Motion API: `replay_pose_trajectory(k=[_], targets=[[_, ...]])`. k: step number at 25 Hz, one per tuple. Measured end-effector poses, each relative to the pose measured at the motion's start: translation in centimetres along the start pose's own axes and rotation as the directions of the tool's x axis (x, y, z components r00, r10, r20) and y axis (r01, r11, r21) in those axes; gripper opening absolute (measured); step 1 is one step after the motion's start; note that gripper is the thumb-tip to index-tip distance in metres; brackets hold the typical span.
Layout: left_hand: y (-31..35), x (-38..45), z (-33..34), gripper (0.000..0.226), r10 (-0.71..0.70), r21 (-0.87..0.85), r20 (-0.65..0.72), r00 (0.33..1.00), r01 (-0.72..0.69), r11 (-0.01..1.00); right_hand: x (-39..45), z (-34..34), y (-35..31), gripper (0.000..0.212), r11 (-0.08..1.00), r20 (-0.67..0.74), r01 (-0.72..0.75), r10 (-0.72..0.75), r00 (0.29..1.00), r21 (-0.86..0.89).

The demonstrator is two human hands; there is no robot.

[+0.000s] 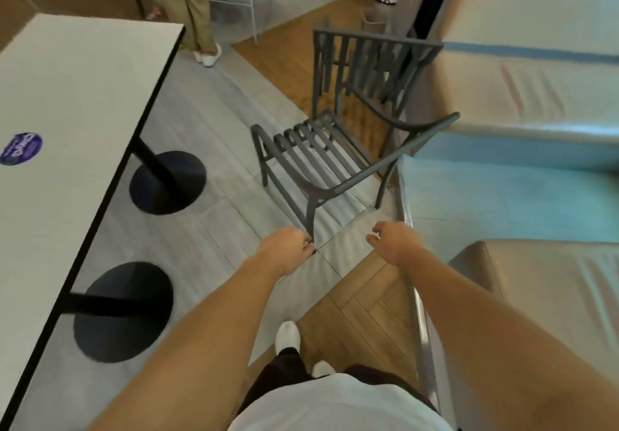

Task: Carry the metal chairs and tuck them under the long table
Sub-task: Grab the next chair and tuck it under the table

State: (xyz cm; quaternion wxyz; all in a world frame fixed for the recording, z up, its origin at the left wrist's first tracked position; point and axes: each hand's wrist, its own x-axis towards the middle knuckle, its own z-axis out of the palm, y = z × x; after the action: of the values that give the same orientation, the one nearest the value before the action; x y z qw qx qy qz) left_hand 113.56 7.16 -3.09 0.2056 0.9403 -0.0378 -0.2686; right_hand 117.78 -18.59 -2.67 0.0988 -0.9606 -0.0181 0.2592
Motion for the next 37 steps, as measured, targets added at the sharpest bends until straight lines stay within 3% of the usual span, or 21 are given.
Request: replay_pose_trajectory(k=[7, 11, 16, 20, 25, 31, 37], targets=[[2.1, 8.0, -4.2, 0.040, 0.048, 0.030, -0.008, 0.999, -0.048, 0.998, 5.5, -4.3, 1.6, 0.054, 0.999, -0.071, -0.029, 0.030, 0.997, 0.017], [5.2, 11.6, -5.8, 0.035, 0.060, -0.034, -0.105, 0.993, -0.064, 0.997, 10.0, -6.9, 4.4, 0.061, 0.999, -0.070, -0.014, 0.010, 0.997, -0.051], [9.5, 17.6, -6.4, 0.041, -0.036, -0.125, -0.191, 0.981, 0.012, 0.992, 18.0, -11.7, 9.0, 0.070, 0.991, -0.102, 0.073, -0.084, 0.991, -0.110], [13.2, 21.3, -5.8, 0.042, -0.176, -0.219, -0.121, 0.977, 0.147, 0.965, 23.1, -15.3, 11.8, 0.071, 0.956, 0.004, 0.224, -0.227, 0.974, -0.190], [16.4, 25.5, -4.7, 0.046, -0.213, -0.345, -0.063, 0.975, 0.179, 0.921, 28.3, -18.1, 15.4, 0.073, 0.891, 0.151, 0.318, -0.284, 0.947, -0.323], [17.0, 28.7, -3.4, 0.041, -0.214, -0.284, 0.035, 0.976, 0.215, 0.934, 31.0, -18.5, 16.6, 0.067, 0.878, 0.165, 0.341, -0.301, 0.939, -0.336], [16.6, 30.7, -2.3, 0.034, -0.353, -0.186, 0.109, 0.929, 0.368, 0.911, 33.3, -18.0, 15.8, 0.056, 0.803, 0.229, 0.402, -0.333, 0.915, -0.440]])
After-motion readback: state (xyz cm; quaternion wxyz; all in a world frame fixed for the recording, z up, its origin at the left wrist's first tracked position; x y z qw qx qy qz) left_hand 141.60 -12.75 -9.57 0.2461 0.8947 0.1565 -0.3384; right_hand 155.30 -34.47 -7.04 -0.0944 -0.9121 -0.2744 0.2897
